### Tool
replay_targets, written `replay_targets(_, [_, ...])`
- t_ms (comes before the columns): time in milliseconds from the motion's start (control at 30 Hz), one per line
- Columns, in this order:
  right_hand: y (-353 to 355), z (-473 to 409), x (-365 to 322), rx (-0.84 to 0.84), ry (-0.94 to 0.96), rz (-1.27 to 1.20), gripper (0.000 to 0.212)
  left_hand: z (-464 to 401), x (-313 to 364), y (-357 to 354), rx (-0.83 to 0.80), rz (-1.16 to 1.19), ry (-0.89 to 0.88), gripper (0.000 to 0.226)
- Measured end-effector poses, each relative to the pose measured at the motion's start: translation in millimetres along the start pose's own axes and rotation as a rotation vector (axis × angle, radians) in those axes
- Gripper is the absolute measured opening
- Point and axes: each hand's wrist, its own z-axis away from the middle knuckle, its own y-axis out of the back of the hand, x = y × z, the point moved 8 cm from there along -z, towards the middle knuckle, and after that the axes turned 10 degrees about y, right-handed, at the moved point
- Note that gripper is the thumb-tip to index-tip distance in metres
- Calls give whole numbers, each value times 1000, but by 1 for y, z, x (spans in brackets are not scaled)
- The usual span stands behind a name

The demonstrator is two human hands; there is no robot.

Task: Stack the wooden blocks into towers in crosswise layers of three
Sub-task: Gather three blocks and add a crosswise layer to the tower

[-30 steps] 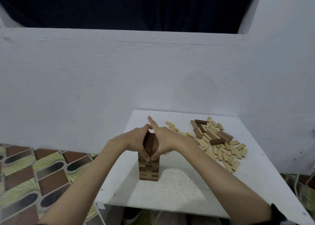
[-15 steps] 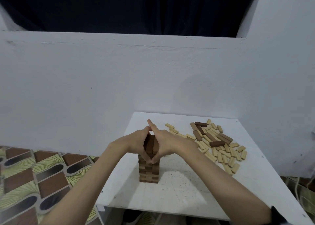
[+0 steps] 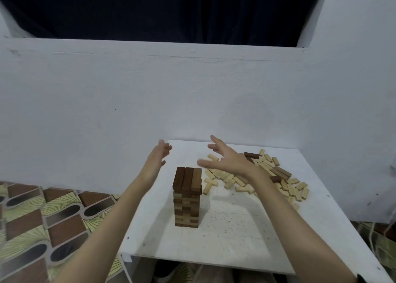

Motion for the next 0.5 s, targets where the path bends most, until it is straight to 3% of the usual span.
replay_targets(167, [-33, 0, 25, 322, -33, -424, 85, 1, -50, -29, -73, 336, 198, 73])
replay_targets(300, [-61, 5, 37, 485, -21, -644, 67, 10, -57, -44, -78, 409, 214, 72])
replay_targets(367, [-72, 8, 37, 515, -37, -682, 77, 12, -58, -47, -70, 420, 196, 71])
replay_targets(433, [-80, 7, 38, 517, -54, -724, 107, 12, -57, -46, -64, 413, 188, 72])
replay_targets(500, [-82, 5, 39, 546, -46, -749, 95, 10, -58, -45, -63, 395, 190, 73])
